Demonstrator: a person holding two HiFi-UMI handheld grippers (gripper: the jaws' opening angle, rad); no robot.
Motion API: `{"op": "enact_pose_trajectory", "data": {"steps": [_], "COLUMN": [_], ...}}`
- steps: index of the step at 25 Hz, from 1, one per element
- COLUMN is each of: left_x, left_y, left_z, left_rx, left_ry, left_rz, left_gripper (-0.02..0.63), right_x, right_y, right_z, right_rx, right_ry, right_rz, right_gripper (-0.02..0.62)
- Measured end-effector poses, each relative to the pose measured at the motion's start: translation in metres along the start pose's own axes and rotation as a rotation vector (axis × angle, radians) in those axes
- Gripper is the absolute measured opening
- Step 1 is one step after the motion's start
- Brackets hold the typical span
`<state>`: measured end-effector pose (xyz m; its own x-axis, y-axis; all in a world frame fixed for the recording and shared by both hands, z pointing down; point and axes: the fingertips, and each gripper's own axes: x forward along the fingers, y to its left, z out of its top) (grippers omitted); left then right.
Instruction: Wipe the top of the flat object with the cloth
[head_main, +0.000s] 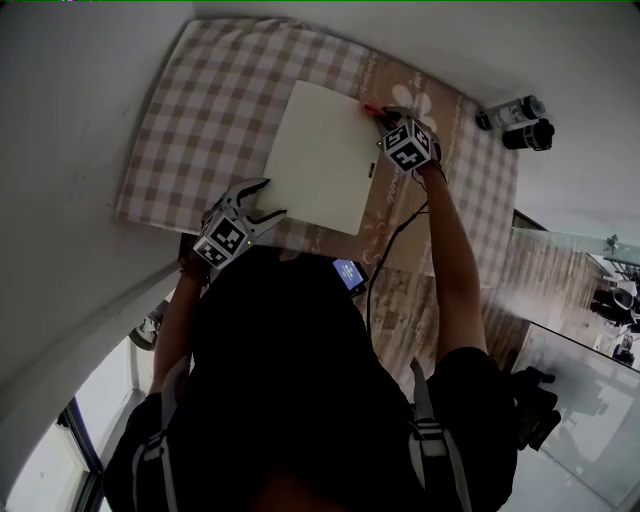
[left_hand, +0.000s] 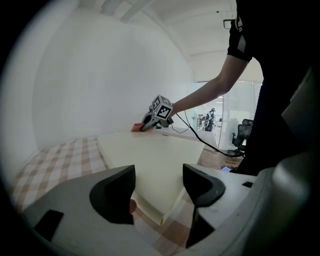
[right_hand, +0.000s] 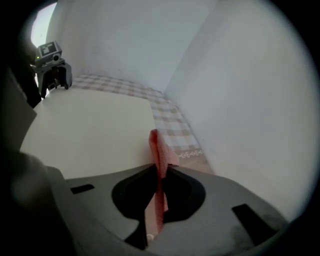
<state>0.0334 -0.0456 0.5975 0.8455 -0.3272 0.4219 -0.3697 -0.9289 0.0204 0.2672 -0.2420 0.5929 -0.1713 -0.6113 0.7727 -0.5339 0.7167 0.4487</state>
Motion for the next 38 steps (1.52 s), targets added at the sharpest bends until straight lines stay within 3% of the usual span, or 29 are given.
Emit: {"op": "enact_pose_trajectory", "data": {"steps": [9,20,38], "left_x": [-0.002,-0.002,-0.003], "left_y": [0.001,0.002,0.0], "left_z": [0.006,0.006,0.007], "left_rx": [-0.006,-0.006,0.006], "left_ry": [-0.02,-0.029,-0.019], "left_rz": [0.013,0.025,0.007], "left_gripper": [0.313,0.313,0.313], "right_x": [-0.005,-0.018,-0.049], "right_y": [0.01,0.04,0.1], "right_z": [-0.001,-0.002,0.005], "right_rx": [0.085,0.058,0.116], "right_ry": [-0.004,0.025,-0.03], "right_rz": [0.048,0.103,0.206], "right_gripper": [0.018,0.017,0.017]}}
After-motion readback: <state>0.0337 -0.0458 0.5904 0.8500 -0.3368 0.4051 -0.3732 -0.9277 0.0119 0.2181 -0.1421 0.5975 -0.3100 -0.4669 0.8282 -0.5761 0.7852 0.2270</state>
